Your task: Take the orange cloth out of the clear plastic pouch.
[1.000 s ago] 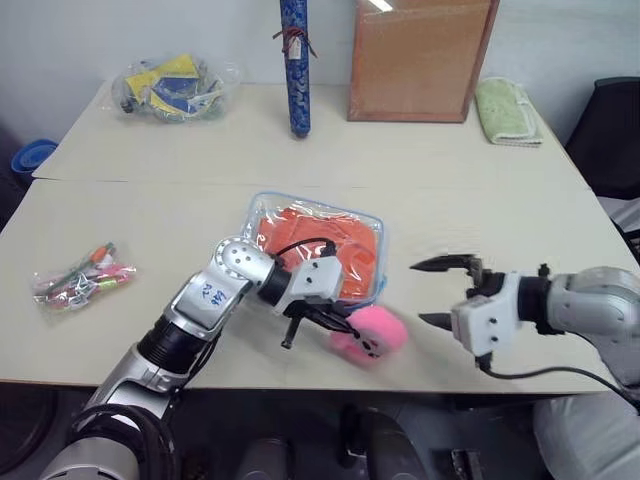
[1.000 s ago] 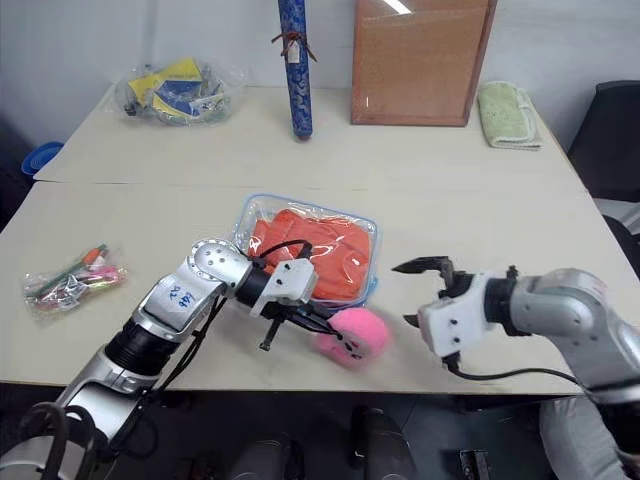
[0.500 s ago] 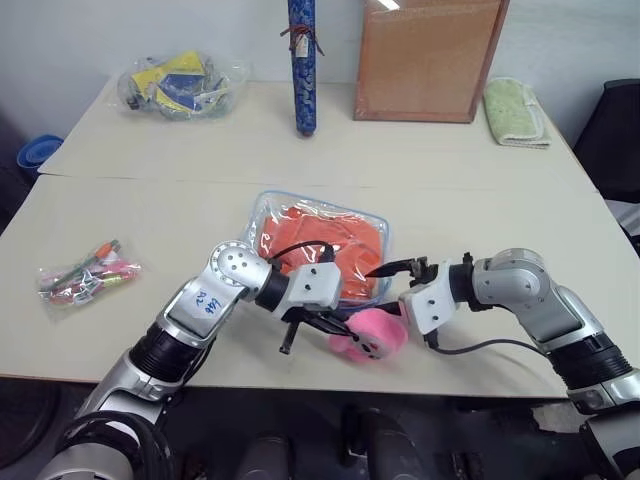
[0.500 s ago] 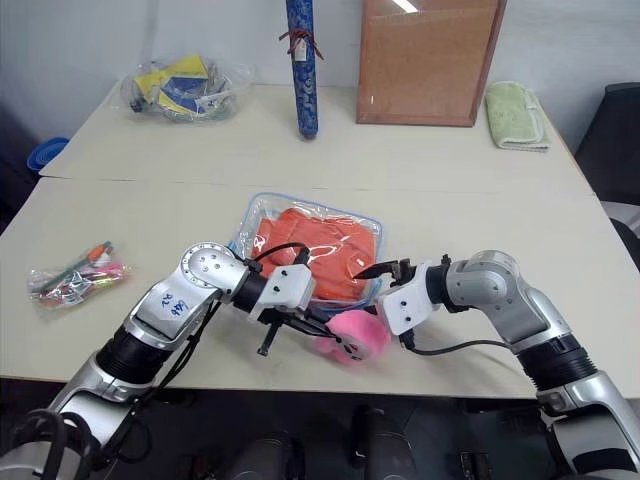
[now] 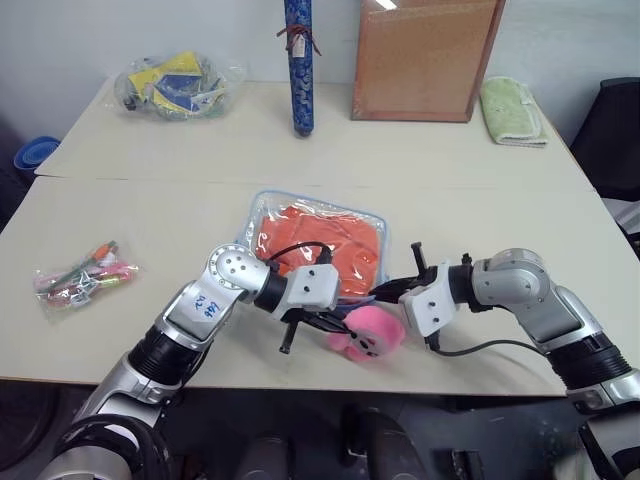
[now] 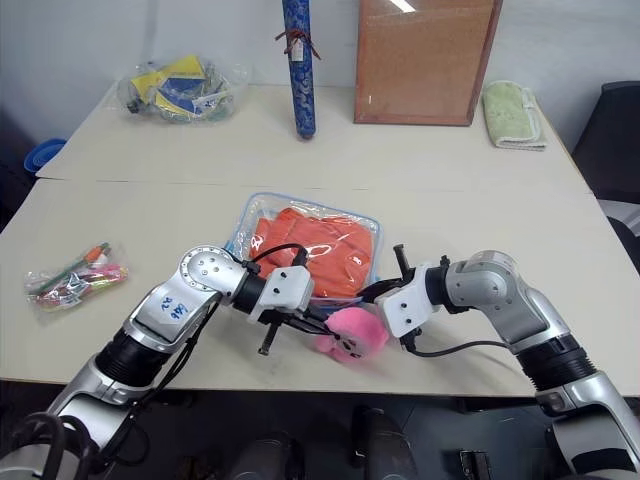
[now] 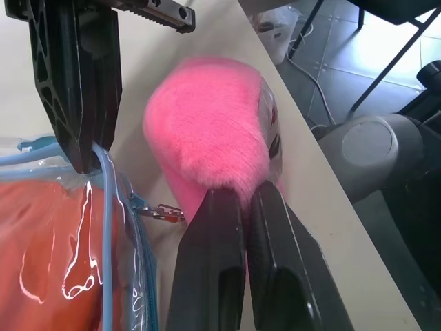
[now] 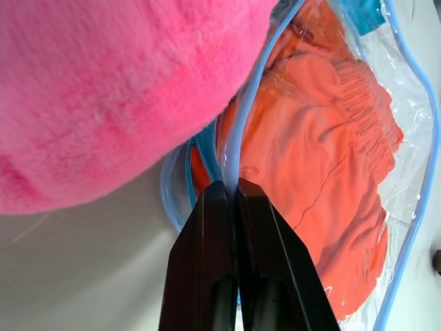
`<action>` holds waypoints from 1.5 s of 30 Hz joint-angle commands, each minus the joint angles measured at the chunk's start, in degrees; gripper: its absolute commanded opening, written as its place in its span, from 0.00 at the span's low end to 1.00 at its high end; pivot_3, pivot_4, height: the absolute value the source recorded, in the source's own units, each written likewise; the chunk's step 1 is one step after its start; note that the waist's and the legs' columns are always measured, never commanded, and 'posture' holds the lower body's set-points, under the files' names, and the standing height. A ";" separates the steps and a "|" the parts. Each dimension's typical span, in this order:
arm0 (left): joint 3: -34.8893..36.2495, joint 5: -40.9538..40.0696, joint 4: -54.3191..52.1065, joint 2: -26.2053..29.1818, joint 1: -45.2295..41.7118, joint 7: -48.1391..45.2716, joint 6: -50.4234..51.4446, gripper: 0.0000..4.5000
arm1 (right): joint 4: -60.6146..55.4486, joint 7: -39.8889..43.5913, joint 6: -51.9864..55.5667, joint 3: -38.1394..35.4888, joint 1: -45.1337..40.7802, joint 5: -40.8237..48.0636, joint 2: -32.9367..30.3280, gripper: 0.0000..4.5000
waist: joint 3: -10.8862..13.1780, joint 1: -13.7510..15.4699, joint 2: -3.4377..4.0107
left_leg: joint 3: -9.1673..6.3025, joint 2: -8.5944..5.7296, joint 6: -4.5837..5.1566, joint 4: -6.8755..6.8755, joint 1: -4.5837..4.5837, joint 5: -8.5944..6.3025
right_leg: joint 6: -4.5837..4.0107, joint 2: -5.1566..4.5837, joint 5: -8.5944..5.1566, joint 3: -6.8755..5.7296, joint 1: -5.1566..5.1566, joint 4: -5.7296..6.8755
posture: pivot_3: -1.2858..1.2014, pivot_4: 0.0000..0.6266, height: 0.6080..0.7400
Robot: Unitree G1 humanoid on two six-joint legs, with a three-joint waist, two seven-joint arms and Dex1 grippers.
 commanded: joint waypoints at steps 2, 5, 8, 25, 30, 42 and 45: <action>3.32 -1.92 0.28 1.13 -1.13 0.21 1.55 0.00 | 1.59 -0.36 -1.54 -1.63 -1.64 0.00 -1.74 0.01 | 0.00 -0.01 0.00 | 0.00 0.00 0.00 0.00 0.00 0.00 | 0.00 0.00 0.00 0.00 0.00 0.00 | 0.52 0.24 1.00; 4.95 -1.78 -0.13 3.48 -0.21 0.55 2.10 0.00 | 2.75 -0.73 -3.41 -2.59 -1.24 -0.54 -3.94 0.01 | 0.02 -0.03 0.02 | 0.00 0.00 0.00 0.00 0.00 0.00 | 0.00 0.00 0.00 0.00 -0.01 0.00 | 0.52 0.24 1.00; 8.41 -3.65 -1.91 6.38 1.55 1.15 4.29 0.00 | 3.53 -1.74 -5.18 -3.82 -0.58 -0.39 -6.12 0.01 | 0.02 -0.09 0.04 | 0.00 0.01 0.00 0.00 0.00 0.00 | 0.00 -0.01 0.00 0.00 -0.01 -0.03 | 0.52 0.24 1.00; 28.18 -14.04 2.17 22.59 9.65 4.18 13.18 0.00 | 8.92 -8.28 -20.64 -7.61 5.89 -0.46 -18.04 0.01 | 0.14 -0.03 0.23 | -0.02 0.02 -0.04 -0.01 0.00 -0.02 | -0.01 -0.04 -0.01 -0.01 -0.04 -0.17 | 0.52 0.24 1.00; 31.45 -13.76 5.09 25.72 13.68 3.94 10.93 0.00 | 11.20 -9.98 -24.70 -8.23 7.19 -1.86 -20.45 0.01 | 0.18 -0.31 0.28 | 0.03 0.05 -0.06 -0.05 0.02 -0.04 | -0.04 -0.04 -0.03 0.00 -0.07 -0.19 | 0.52 0.24 1.00; 31.94 -16.80 2.09 24.98 19.59 5.10 13.13 0.00 | 8.24 -9.31 -23.23 -7.38 8.90 4.11 -20.24 0.01 | 0.21 -1.30 0.33 | 0.14 0.08 -0.11 -0.11 -0.04 -0.06 | -0.08 -0.04 -0.05 0.05 -0.29 -0.09 | 0.52 0.24 1.00; 32.27 -17.36 1.48 23.55 21.08 6.67 14.55 0.12 | 5.51 -8.05 -19.51 -8.03 11.19 6.93 -20.67 0.15 | 0.21 -1.27 0.33 | 0.14 0.08 -0.11 -0.11 -0.04 -0.06 | -0.08 -0.05 -0.05 0.07 -0.28 -0.08 | 0.52 0.24 1.00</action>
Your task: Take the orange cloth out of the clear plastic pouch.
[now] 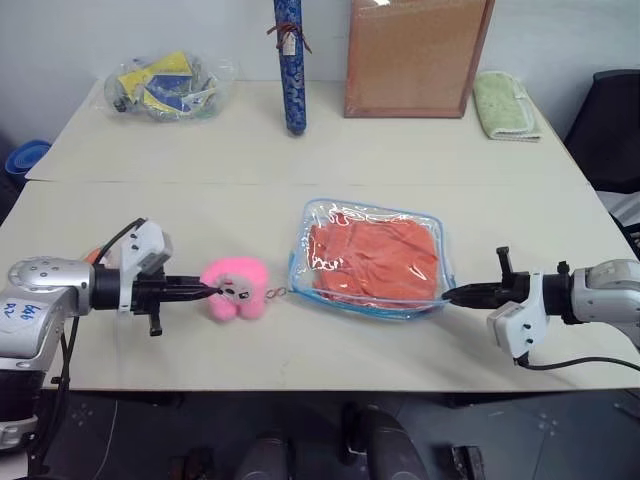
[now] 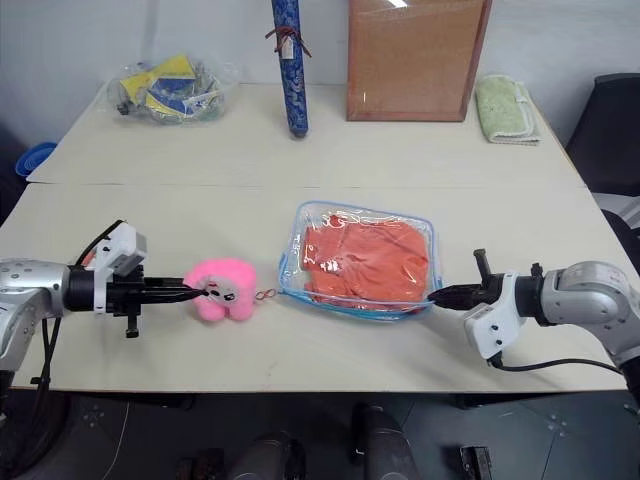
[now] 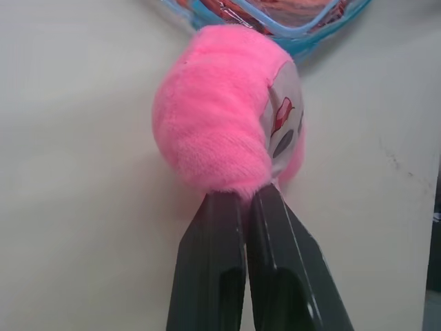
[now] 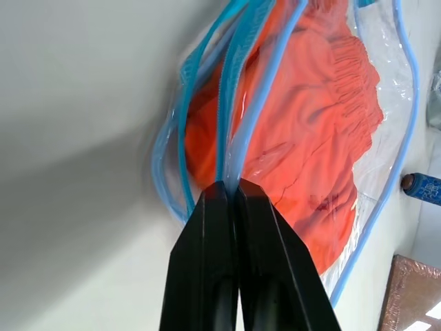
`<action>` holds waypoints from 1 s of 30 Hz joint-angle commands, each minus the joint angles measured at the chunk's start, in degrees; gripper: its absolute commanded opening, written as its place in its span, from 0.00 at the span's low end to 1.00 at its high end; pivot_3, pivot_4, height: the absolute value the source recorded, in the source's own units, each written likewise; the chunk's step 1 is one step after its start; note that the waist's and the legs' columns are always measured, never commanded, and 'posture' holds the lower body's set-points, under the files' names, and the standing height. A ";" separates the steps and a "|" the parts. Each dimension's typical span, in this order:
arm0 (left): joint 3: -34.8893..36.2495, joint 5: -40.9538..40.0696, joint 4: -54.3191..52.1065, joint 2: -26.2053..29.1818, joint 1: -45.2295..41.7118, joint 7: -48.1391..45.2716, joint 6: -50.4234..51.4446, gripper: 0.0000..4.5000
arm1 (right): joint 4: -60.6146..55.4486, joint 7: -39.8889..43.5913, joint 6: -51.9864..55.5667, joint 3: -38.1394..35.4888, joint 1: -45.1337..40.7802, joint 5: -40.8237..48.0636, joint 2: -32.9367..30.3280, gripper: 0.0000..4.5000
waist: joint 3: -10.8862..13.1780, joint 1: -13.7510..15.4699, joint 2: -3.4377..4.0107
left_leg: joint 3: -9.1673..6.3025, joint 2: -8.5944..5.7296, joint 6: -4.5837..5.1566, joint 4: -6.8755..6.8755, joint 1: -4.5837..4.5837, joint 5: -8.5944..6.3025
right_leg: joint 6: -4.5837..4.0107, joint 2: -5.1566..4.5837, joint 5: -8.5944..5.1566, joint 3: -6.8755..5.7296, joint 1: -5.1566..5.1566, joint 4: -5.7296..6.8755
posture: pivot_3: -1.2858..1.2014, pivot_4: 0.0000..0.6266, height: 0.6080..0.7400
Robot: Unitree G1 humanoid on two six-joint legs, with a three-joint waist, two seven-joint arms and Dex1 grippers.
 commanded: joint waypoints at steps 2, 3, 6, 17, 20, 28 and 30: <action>1.20 -1.44 -1.59 -1.18 1.93 2.21 2.14 0.24 | -4.71 1.05 4.18 -2.65 3.30 4.57 -1.66 0.30 | 0.00 -0.01 0.00 | 0.01 0.00 0.00 0.00 -0.01 0.00 | 0.00 0.00 0.00 0.01 -0.02 0.00 | 0.52 0.24 1.00; 1.40 -1.47 -1.41 -1.41 2.30 2.70 2.38 0.31 | -5.99 1.23 5.70 -3.52 4.77 5.60 -2.21 0.37 | 0.00 -0.01 0.00 | 0.00 0.01 -0.01 0.00 0.00 0.00 | 0.00 0.01 0.00 0.01 -0.02 0.01 | 0.52 0.24 1.00; 2.17 -1.02 -0.19 -1.81 2.70 4.16 2.36 0.53 | -9.73 1.42 10.75 -6.46 9.17 9.03 -3.39 0.61 | 0.00 0.04 0.01 | 0.00 0.01 -0.02 0.00 0.01 -0.01 | 0.00 0.00 0.00 0.01 -0.02 0.00 | 0.52 0.24 1.00; 9.75 -8.99 7.61 1.19 -11.66 4.95 10.89 0.81 | -45.39 -11.40 63.52 -27.25 32.63 48.94 1.98 0.99 | -0.02 1.25 -0.08 | -0.05 0.03 -0.03 -0.10 0.02 -0.03 | -0.02 0.00 0.00 -0.01 0.00 -0.01 | 0.52 0.24 1.00; 3.02 -8.83 -1.41 0.85 -15.61 0.51 7.49 0.81 | -51.00 -17.84 71.54 -26.99 30.47 56.76 4.98 0.99 | -0.02 1.44 -0.08 | -0.06 0.02 -0.06 -0.14 0.03 -0.05 | 0.00 -0.01 0.01 -0.01 0.01 0.01 | 0.52 0.24 1.00; -21.26 15.97 -2.66 -4.79 -21.87 -4.47 -26.20 0.81 | -60.94 -19.81 83.42 -24.71 28.98 66.04 5.26 0.99 | -0.02 1.54 -0.07 | 0.08 -0.07 -0.09 -0.16 -0.02 -0.04 | 0.00 0.09 0.01 0.04 0.02 -0.09 | 0.52 0.24 1.00; -24.23 20.44 1.54 -7.17 -23.48 -3.86 -32.73 0.81 | -62.24 -18.89 84.55 -24.56 29.32 65.96 5.41 0.99 | -0.01 1.39 -0.09 | 0.16 -0.07 -0.08 -0.16 -0.08 -0.03 | 0.00 0.12 0.01 0.12 0.05 -0.07 | 0.52 0.24 1.00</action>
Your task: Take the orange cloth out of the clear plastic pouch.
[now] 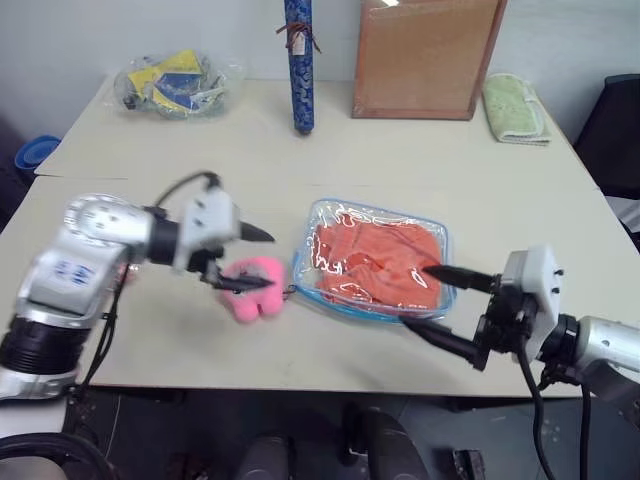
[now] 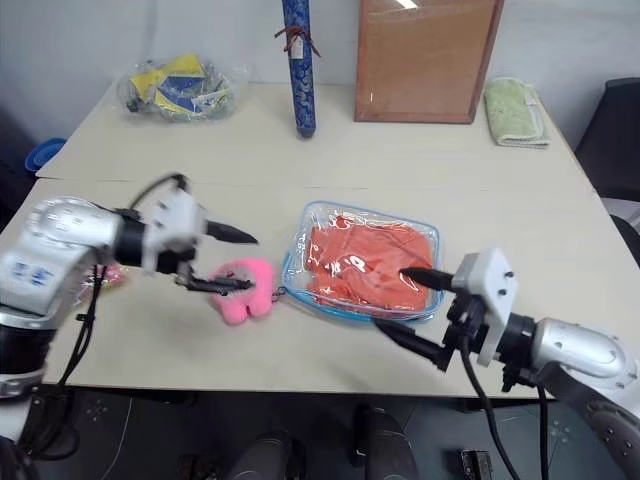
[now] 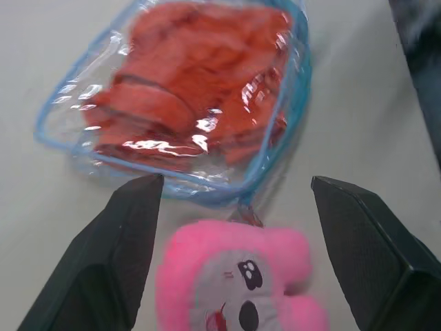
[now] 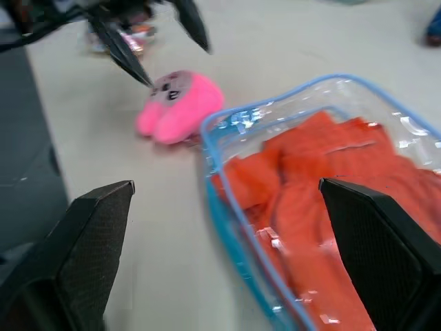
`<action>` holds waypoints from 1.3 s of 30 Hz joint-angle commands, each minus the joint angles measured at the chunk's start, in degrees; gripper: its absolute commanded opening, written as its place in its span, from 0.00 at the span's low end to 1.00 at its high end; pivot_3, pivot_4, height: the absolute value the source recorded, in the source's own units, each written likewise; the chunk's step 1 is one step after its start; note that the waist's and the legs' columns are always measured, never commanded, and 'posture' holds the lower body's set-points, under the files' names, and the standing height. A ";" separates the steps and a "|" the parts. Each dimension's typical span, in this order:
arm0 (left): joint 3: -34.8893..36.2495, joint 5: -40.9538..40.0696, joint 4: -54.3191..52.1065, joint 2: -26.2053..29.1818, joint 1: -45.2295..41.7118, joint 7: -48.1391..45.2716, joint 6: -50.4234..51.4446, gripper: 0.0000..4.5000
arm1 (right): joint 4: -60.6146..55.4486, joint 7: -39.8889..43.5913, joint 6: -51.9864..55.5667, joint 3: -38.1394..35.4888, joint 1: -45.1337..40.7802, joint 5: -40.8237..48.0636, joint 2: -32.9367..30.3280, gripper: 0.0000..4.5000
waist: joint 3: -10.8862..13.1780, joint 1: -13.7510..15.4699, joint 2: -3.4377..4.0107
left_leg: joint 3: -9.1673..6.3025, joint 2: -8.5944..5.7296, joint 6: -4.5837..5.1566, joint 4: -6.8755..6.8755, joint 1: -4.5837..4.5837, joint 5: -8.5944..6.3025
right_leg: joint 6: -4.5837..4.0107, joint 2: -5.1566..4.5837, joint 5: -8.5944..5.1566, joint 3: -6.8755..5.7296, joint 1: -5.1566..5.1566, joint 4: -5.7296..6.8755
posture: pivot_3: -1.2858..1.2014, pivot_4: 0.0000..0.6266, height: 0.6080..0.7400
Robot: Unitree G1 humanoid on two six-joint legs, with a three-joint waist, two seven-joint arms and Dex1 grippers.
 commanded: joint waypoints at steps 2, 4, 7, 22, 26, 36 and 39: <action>-4.98 10.50 8.99 -4.62 -4.16 2.38 -15.33 0.81 | -4.35 1.59 2.18 -0.21 0.62 1.04 0.10 0.99 | 0.00 -0.10 -0.02 | 0.05 0.01 0.02 -0.01 0.04 0.00 | 0.00 0.01 0.00 0.07 0.07 0.02 | 0.52 0.24 1.00; -5.63 12.14 11.82 -6.93 -5.10 3.47 -17.70 0.81 | -4.82 1.30 2.83 -0.30 0.56 0.81 0.57 0.99 | 0.01 -0.04 -0.02 | 0.04 0.00 0.06 0.00 0.06 0.01 | 0.01 0.00 0.00 0.08 0.10 0.03 | 0.52 0.24 1.00; -6.05 13.23 13.44 -9.82 -5.48 4.06 -18.78 0.81 | -5.02 0.40 3.38 -0.28 0.68 -0.72 1.34 0.99 | 0.01 0.00 -0.04 | 0.03 0.00 0.14 -0.01 0.04 -0.01 | 0.03 -0.01 0.01 0.06 0.09 0.01 | 0.52 0.24 1.00; -4.81 10.62 11.56 -12.77 -3.24 1.74 -16.69 0.05 | -5.02 1.47 3.27 0.82 2.25 -8.28 4.00 1.00 | 0.01 0.00 -0.05 | -0.02 0.00 0.19 0.00 0.03 -0.02 | 0.07 -0.03 0.04 0.02 0.13 0.01 | 0.52 0.24 1.00; -3.66 6.59 9.29 -13.37 -1.87 0.67 -8.71 0.01 | -4.93 2.16 3.16 0.97 2.59 -9.93 4.15 1.00 | 0.01 -0.02 -0.05 | -0.03 0.01 0.19 0.00 0.03 -0.02 | 0.07 -0.02 0.04 0.01 0.14 0.01 | 0.52 0.24 1.00; 3.72 -3.67 1.94 -24.73 -2.44 16.92 29.18 0.00 | -2.35 -3.71 4.27 7.32 -2.78 -21.09 7.33 0.91 | -0.01 -0.01 -0.08 | -0.15 -0.04 0.23 0.04 0.02 0.00 | 0.15 -0.03 0.07 0.03 0.22 0.02 | 0.52 0.24 1.00; 2.90 -3.85 -0.72 -25.09 -1.45 17.87 29.97 0.00 | -0.57 -5.22 3.73 11.18 -5.50 -26.40 9.04 0.70 | -0.01 -0.22 -0.08 | -0.13 -0.03 0.21 0.02 0.03 0.01 | 0.15 -0.02 0.07 0.04 0.21 0.05 | 0.52 0.24 1.00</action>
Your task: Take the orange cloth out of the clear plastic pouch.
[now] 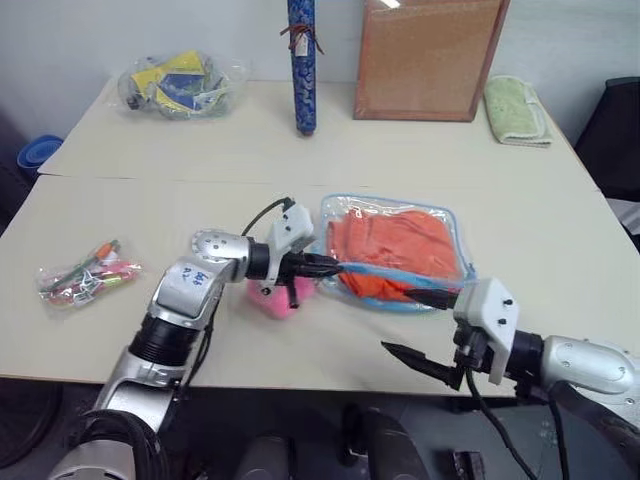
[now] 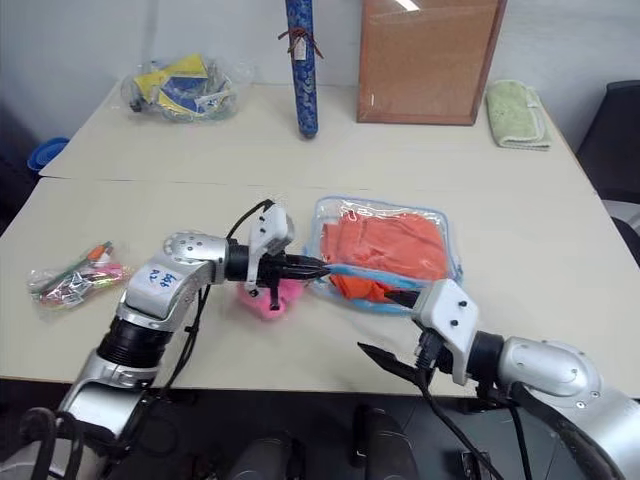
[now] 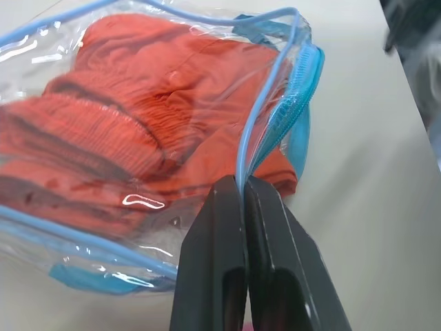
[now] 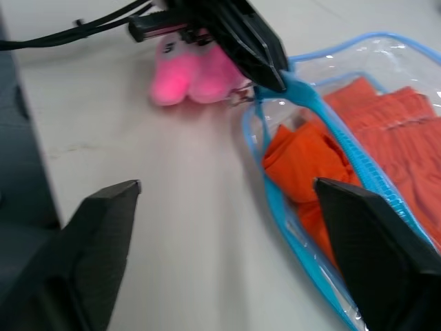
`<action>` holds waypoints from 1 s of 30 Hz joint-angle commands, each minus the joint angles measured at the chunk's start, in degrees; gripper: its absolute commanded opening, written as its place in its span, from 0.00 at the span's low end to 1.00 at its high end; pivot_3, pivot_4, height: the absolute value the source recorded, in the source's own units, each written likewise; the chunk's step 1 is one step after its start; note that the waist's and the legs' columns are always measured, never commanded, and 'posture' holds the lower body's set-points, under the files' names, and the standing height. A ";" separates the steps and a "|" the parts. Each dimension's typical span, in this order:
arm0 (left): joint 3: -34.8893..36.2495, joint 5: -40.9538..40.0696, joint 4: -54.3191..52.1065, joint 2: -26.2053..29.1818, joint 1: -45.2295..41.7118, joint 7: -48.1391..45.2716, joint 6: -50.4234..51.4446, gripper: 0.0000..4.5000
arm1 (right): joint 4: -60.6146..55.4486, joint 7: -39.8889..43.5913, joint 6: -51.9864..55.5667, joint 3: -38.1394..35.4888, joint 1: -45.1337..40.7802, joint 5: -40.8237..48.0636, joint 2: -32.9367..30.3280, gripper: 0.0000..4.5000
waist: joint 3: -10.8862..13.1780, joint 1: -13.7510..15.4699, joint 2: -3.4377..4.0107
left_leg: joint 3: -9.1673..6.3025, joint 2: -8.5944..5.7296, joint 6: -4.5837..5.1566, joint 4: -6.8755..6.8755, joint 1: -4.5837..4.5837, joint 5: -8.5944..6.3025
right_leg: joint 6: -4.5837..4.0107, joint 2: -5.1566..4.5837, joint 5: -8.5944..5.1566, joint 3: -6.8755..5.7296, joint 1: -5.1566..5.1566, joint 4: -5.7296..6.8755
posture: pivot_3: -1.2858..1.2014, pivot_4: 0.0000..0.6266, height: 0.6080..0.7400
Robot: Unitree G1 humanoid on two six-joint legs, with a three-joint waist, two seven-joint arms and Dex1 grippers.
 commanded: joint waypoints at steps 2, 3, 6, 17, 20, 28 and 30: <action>-0.04 -1.33 -5.47 -0.18 0.44 1.81 0.86 0.00 | 2.80 -4.60 1.10 4.03 -4.60 -5.79 4.44 0.55 | 0.00 -0.21 0.00 | 0.02 0.03 -0.08 -0.01 0.03 0.04 | -0.02 0.03 -0.01 0.02 0.00 -0.02 | 0.52 0.24 1.00; -0.38 -1.32 -5.72 -0.16 0.61 1.84 0.68 0.00 | 4.04 -5.86 2.27 4.01 -5.80 -5.42 6.26 0.55 | 0.00 -0.18 0.00 | 0.02 0.02 -0.10 -0.01 0.04 0.05 | -0.03 0.02 -0.01 0.03 0.00 -0.02 | 0.52 0.24 1.00; -0.89 -1.33 -5.55 -0.25 0.48 2.07 0.03 0.00 | 6.89 -5.18 1.74 6.32 -7.45 -10.50 6.38 0.55 | 0.00 -0.09 0.02 | 0.03 -0.01 -0.14 0.00 0.06 0.08 | -0.06 -0.01 -0.03 0.06 0.00 -0.02 | 0.52 0.24 1.00; -2.02 -1.12 -4.87 -0.91 0.05 2.74 -2.21 0.00 | 15.53 -3.07 -3.87 13.99 -12.05 -26.52 6.94 0.55 | 0.00 -0.05 0.02 | 0.02 -0.01 -0.14 0.00 0.04 0.08 | -0.06 0.00 -0.03 0.04 -0.01 -0.03 | 0.52 0.24 1.00; -2.24 -1.27 -5.17 -1.27 -0.14 3.01 -2.13 0.00 | 17.51 -2.85 -4.50 16.22 -13.45 -29.34 8.77 0.55 | 0.00 -0.08 0.02 | 0.02 -0.01 -0.14 0.00 0.03 0.08 | -0.06 0.01 -0.03 0.04 -0.01 -0.03 | 0.52 0.24 1.00; -2.20 -1.37 -4.53 -1.51 -1.21 2.95 -2.38 0.00 | 23.69 -2.82 -7.35 19.29 -16.36 -37.77 10.25 0.59 | 0.00 -0.10 0.02 | 0.02 -0.01 -0.15 0.00 0.03 0.09 | -0.06 0.00 -0.03 0.03 -0.01 -0.02 | 0.52 0.24 1.00; -2.22 -1.30 -4.33 -1.54 -1.35 2.97 -2.57 0.00 | 24.89 -3.11 -7.84 19.14 -16.70 -39.18 10.71 0.69 | 0.00 -0.12 0.02 | 0.02 -0.01 -0.15 0.00 0.03 0.09 | -0.06 0.00 -0.03 0.03 -0.01 -0.02 | 0.52 0.24 1.00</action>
